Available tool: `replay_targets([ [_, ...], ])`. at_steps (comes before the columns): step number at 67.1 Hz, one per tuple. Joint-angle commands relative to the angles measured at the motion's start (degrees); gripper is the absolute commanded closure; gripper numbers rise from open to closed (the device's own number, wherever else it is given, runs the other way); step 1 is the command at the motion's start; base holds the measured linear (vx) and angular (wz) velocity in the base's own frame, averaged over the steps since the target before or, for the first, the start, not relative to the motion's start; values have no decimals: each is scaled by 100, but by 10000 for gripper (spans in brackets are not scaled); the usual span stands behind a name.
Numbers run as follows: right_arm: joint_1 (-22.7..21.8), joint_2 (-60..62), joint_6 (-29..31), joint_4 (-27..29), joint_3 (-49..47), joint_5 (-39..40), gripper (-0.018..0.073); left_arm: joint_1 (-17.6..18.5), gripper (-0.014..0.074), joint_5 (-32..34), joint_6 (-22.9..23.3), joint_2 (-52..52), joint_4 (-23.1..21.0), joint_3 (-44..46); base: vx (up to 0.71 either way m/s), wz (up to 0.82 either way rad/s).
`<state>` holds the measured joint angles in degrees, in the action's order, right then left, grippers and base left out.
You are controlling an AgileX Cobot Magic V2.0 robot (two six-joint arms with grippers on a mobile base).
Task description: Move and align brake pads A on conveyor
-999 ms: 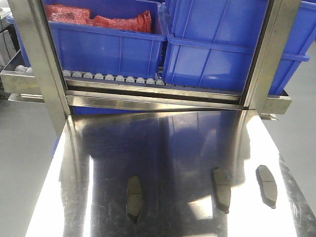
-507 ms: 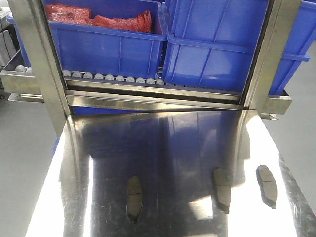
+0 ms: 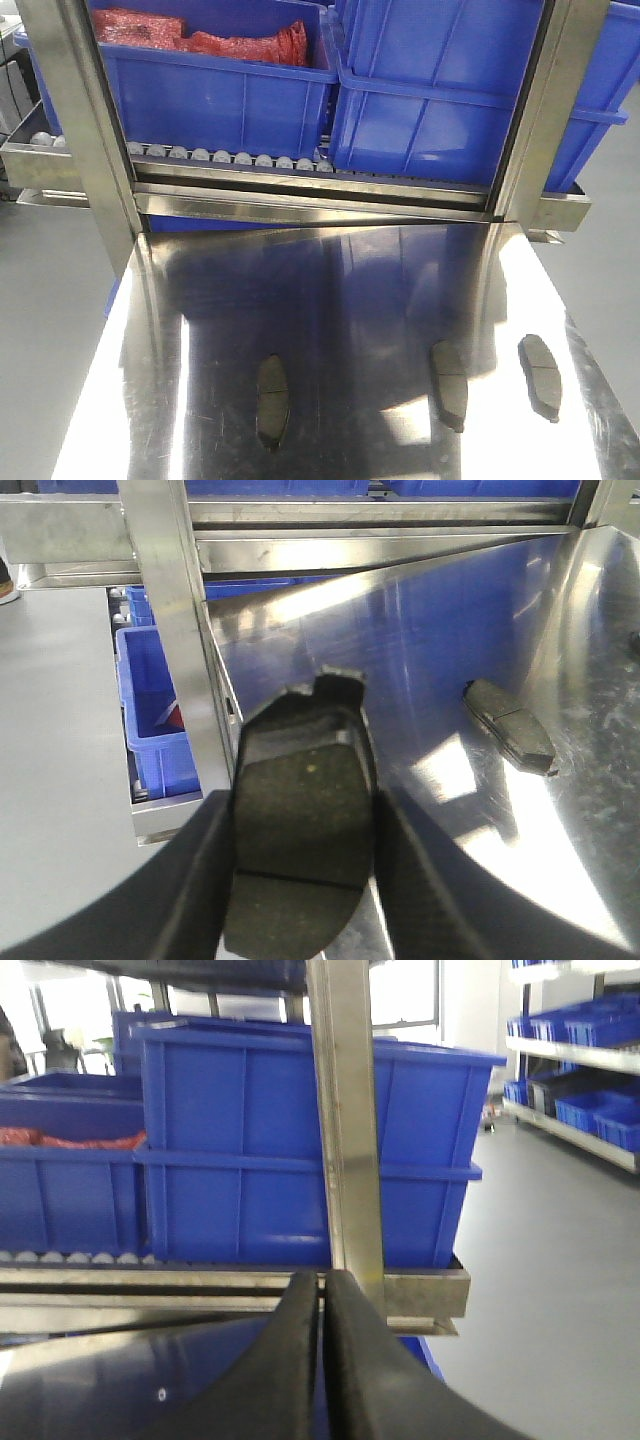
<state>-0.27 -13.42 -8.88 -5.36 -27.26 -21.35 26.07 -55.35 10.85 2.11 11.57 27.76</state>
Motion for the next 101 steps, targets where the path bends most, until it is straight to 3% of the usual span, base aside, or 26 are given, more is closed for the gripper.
replay_targets([
  [1, -23, -531, 24, -81, -395, 206, 454, -1, 603, 501, 17, 81, 70, 143, 0, 0],
  [9, -23, -1009, 24, -11, -572, -63, 279, -1, 603, 501, 17, 81, 70, 143, 0, 0],
  [19, -23, -1545, 24, 103, -778, -415, -7, -1, 603, 501, 17, 81, 70, 143, 0, 0],
  [30, -23, -2072, 18, 42, -1025, -661, -165, -1, 603, 501, 17, 81, 70, 143, 0, 0],
  [45, -23, -2408, 18, 161, -1058, -647, -141, -1, 603, 501, 17, 81, 70, 143, 0, 0],
  [62, -23, -2956, 22, 57, -1072, -897, -31, -1, 603, 501, 17, 81, 70, 143, 0, 0],
  [71, -23, -3802, 63, 63, -1339, -1294, 22, -1, 603, 501, 17, 81, 70, 143, 0, 0],
  [101, -23, -6724, 118, 63, -2938, -2666, 25, -1, 603, 501, 17, 81, 70, 143, 0, 0],
])
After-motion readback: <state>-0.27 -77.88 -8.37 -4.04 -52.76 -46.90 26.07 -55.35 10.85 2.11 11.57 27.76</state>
